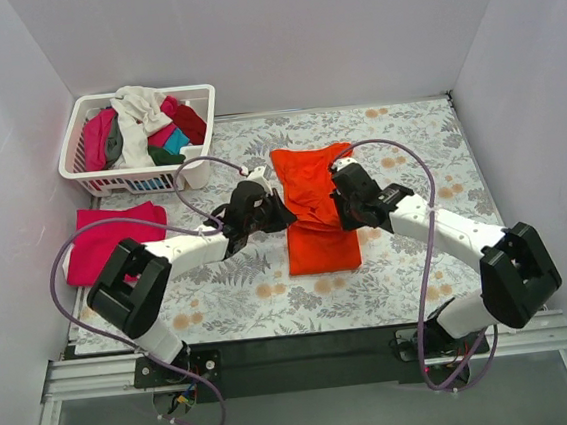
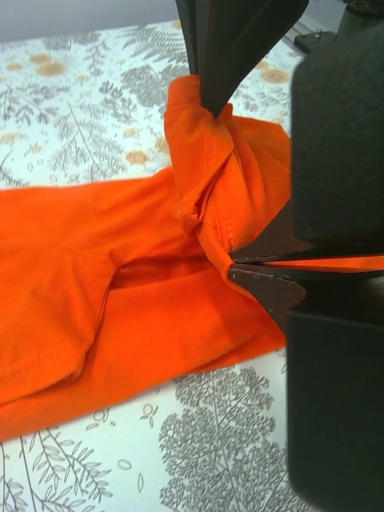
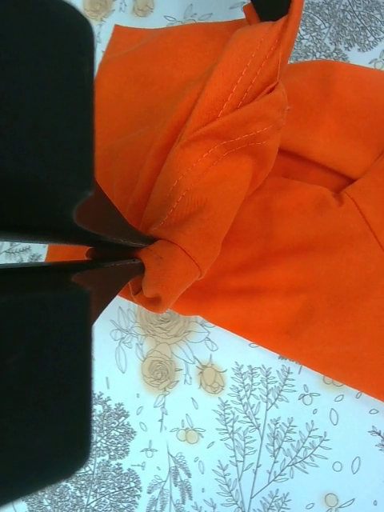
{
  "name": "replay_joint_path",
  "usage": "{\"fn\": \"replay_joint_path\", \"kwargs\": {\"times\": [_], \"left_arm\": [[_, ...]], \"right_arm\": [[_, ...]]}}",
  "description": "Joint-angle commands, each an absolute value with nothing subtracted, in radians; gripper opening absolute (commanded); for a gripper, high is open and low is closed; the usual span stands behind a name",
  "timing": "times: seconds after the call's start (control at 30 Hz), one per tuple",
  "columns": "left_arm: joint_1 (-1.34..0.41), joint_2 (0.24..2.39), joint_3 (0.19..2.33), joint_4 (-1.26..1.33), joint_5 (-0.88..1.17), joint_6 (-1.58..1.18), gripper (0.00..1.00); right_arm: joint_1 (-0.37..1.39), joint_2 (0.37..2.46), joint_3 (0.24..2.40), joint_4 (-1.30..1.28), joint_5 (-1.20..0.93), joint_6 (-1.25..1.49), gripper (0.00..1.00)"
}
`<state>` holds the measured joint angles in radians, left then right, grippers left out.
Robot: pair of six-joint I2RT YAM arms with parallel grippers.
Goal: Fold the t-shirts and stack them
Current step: Fold the tshirt
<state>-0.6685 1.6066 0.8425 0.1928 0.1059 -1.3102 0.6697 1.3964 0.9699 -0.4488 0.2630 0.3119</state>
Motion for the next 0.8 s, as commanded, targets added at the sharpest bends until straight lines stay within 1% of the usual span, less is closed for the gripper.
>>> {"fn": "replay_joint_path", "kwargs": {"times": [0.0,0.43,0.47,0.5,0.53,0.57,0.6,0.63,0.67,0.73,0.77], "left_arm": [[-0.640,1.644,0.905,0.204,0.135,-1.263,0.00],[-0.578,1.828,1.014,0.198,0.150,-1.249,0.00],[-0.575,1.833,1.035,0.180,0.143,-1.249,0.00],[-0.571,1.845,1.054,0.164,0.137,-1.250,0.03],[-0.569,1.844,1.068,0.147,0.126,-1.250,0.09],[-0.569,1.839,1.078,0.124,0.083,-1.250,0.16],[-0.568,1.820,1.097,0.115,0.063,-1.247,0.24],[-0.568,1.803,1.101,0.106,0.039,-1.243,0.38],[-0.568,1.787,1.106,0.092,0.013,-1.235,0.43],[-0.568,1.734,1.101,0.089,-0.020,-1.224,0.49],[-0.569,1.717,1.094,0.092,-0.020,-1.224,0.50]], "right_arm": [[0.646,1.449,1.026,-0.388,0.236,0.264,0.01],[0.557,1.673,1.109,-0.354,0.218,0.244,0.01],[0.551,1.683,1.120,-0.354,0.221,0.242,0.03],[0.546,1.693,1.133,-0.354,0.221,0.241,0.11],[0.532,1.698,1.153,-0.356,0.227,0.239,0.17],[0.525,1.697,1.164,-0.357,0.233,0.238,0.33],[0.522,1.692,1.173,-0.359,0.238,0.236,0.39],[0.514,1.680,1.180,-0.362,0.250,0.235,0.45],[0.512,1.651,1.189,-0.365,0.262,0.233,0.53],[0.512,1.611,1.186,-0.367,0.294,0.227,0.60],[0.512,1.571,1.175,-0.367,0.296,0.227,0.63]]}}
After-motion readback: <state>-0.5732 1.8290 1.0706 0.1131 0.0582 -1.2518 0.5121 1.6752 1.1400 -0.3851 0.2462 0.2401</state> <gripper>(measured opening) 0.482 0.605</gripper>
